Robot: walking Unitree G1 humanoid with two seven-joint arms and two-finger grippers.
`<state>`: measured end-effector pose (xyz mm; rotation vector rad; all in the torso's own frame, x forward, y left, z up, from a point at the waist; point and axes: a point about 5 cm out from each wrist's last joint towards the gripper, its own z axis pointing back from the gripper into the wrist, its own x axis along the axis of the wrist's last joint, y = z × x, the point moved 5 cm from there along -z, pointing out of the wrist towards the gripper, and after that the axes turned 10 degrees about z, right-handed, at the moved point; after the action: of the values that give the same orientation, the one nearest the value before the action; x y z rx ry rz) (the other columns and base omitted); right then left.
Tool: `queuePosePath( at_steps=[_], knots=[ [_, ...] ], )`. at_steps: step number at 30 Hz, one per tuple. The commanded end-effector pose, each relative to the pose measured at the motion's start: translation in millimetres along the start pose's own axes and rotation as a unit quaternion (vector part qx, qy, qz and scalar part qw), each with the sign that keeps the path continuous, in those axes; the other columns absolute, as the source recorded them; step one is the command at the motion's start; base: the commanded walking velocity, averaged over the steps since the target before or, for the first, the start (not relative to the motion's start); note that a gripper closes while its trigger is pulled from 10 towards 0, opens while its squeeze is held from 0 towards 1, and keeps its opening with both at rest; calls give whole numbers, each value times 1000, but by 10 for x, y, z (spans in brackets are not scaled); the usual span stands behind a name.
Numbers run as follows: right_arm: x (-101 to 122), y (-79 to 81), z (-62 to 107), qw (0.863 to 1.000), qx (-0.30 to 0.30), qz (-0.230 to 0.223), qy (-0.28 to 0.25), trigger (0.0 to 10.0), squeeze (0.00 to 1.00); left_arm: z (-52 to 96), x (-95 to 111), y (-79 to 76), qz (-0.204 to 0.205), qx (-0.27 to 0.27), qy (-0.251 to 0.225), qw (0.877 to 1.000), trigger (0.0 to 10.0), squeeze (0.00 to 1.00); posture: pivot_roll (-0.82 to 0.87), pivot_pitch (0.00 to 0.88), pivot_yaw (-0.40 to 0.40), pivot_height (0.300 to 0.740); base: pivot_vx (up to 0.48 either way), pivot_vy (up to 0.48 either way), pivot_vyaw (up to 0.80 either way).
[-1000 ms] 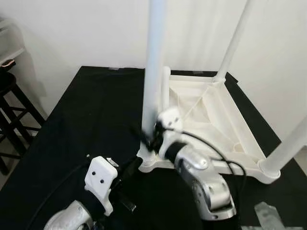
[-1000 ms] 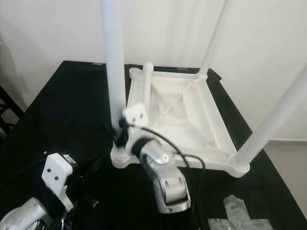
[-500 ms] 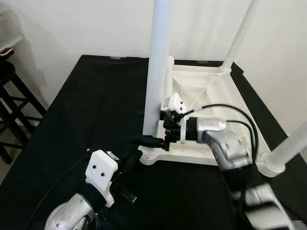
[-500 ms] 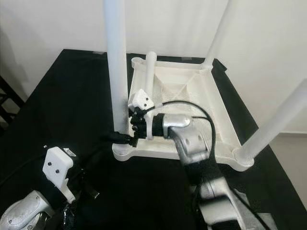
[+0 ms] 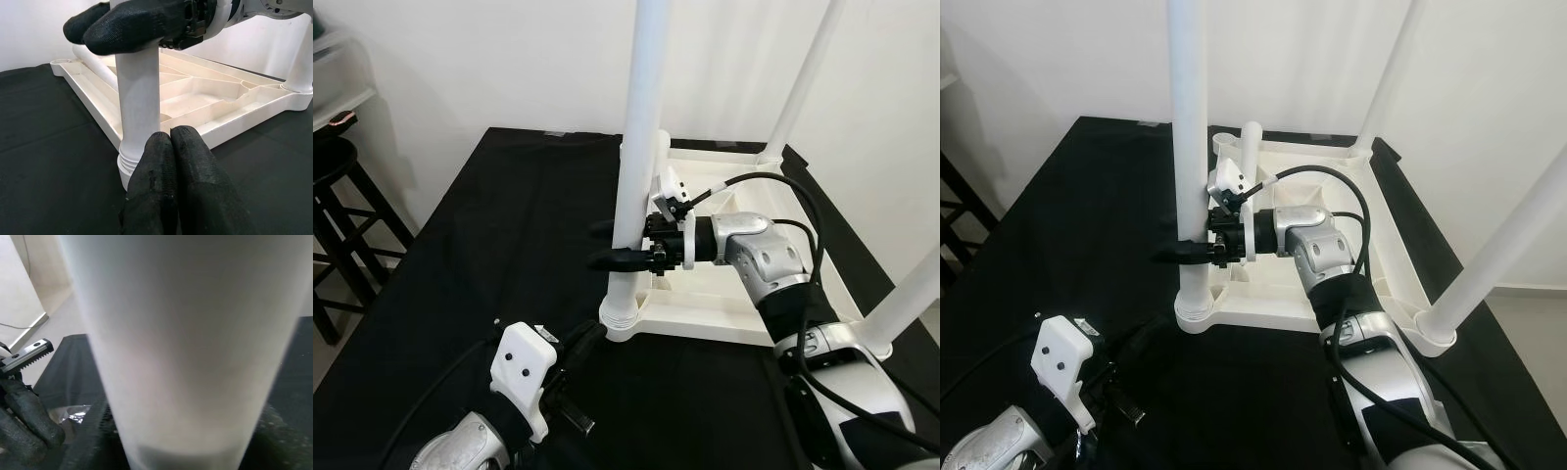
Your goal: Building children table
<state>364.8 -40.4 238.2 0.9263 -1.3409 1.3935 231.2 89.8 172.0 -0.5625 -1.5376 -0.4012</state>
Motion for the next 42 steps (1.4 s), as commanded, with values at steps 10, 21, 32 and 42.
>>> queuePosePath(
  at_steps=[10, 21, 32, 42],
  knots=[
    [-419, -124, 193, 971, -228, -44, 50, 0, 0, 3, 41, -7, -1, -3, -6, 1000, 10000, 0, 18, 143, -95, 740, 0, 0, 0],
    [-871, 453, -226, 895, -412, -134, 107, 0, 0, -17, 54, 53, -3, -4, -7, 1000, 10000, 0, 21, 130, -85, 740, 0, 0, 0],
    [-490, 439, -348, 928, -342, -140, 52, 10000, 1000, -34, 55, 60, -5, -2, -8, 1000, 10000, 0, 15, 115, -80, 740, 0, 0, 0],
    [-32, 302, -198, 994, -111, -18, -10, 10000, 0, -56, 25, 21, 3, -8, -7, 1000, 10000, 0, 32, 85, -80, 740, 0, 0, 0]
  ],
)
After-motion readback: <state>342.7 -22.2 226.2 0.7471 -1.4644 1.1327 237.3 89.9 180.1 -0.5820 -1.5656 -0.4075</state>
